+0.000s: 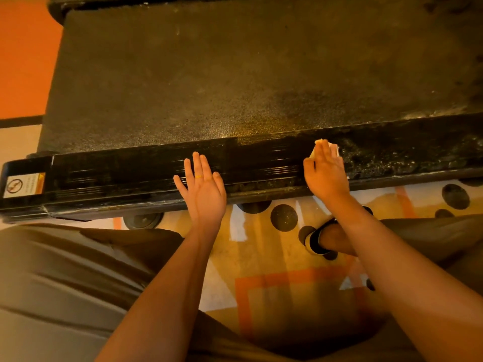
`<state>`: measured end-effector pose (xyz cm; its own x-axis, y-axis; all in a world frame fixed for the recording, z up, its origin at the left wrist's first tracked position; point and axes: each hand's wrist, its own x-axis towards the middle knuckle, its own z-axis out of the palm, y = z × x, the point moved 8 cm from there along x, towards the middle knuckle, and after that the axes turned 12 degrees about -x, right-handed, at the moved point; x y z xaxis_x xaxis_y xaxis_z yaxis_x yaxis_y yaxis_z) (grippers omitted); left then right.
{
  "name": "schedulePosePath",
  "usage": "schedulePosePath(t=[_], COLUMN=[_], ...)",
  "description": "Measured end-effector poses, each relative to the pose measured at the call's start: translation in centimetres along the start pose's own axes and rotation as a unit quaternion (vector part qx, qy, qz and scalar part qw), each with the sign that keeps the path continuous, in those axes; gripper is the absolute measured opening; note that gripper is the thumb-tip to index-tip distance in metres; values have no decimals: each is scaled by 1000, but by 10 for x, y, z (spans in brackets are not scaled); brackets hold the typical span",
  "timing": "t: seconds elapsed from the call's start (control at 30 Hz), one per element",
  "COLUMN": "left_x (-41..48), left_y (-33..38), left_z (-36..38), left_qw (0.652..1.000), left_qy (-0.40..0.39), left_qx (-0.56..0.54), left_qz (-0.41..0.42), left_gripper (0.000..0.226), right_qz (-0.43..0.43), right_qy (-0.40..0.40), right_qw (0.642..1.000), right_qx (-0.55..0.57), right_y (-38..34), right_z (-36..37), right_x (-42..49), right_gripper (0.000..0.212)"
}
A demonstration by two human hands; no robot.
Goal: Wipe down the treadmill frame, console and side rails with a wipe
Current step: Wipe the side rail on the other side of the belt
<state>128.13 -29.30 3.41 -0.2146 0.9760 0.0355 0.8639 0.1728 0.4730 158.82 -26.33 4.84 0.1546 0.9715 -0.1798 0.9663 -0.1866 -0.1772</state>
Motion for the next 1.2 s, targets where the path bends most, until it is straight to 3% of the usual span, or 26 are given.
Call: schedulePosePath(t=[0.1, 0.3, 0.43, 0.57, 0.73, 0.83, 1.03, 1.2], left_x=[0, 1, 2, 1, 1, 1, 1, 1], left_y=[-1, -4, -6, -3, -3, -2, -1, -1], left_z=[1, 4, 8, 3, 4, 3, 2, 2], left_qw=[1000, 1000, 1000, 1000, 1000, 1000, 1000, 1000], left_qy=[2, -4, -24, -2, -5, -7, -9, -8], left_qx=[-2, 2, 12, 2, -3, 1, 8, 7], left_qz=[-2, -11, -9, -10, -8, -6, -6, -8], left_gripper=[59, 58, 56, 59, 59, 59, 61, 61], right_qz=[-26, -158, -169, -167, -66, -26, -100, 5], right_qy=[-27, -67, -99, -66, -38, -38, -46, 8], right_qw=[999, 985, 980, 984, 997, 999, 994, 1000], right_qx=[1, 5, 16, 19, 2, 5, 1, -8], right_y=[-33, -160, -200, -180, -94, -89, -109, -30], right_z=[13, 39, 45, 34, 18, 19, 19, 2], right_x=[-17, -38, -19, -10, 4, 4, 0, 18], right_gripper=[62, 61, 61, 57, 57, 59, 58, 57])
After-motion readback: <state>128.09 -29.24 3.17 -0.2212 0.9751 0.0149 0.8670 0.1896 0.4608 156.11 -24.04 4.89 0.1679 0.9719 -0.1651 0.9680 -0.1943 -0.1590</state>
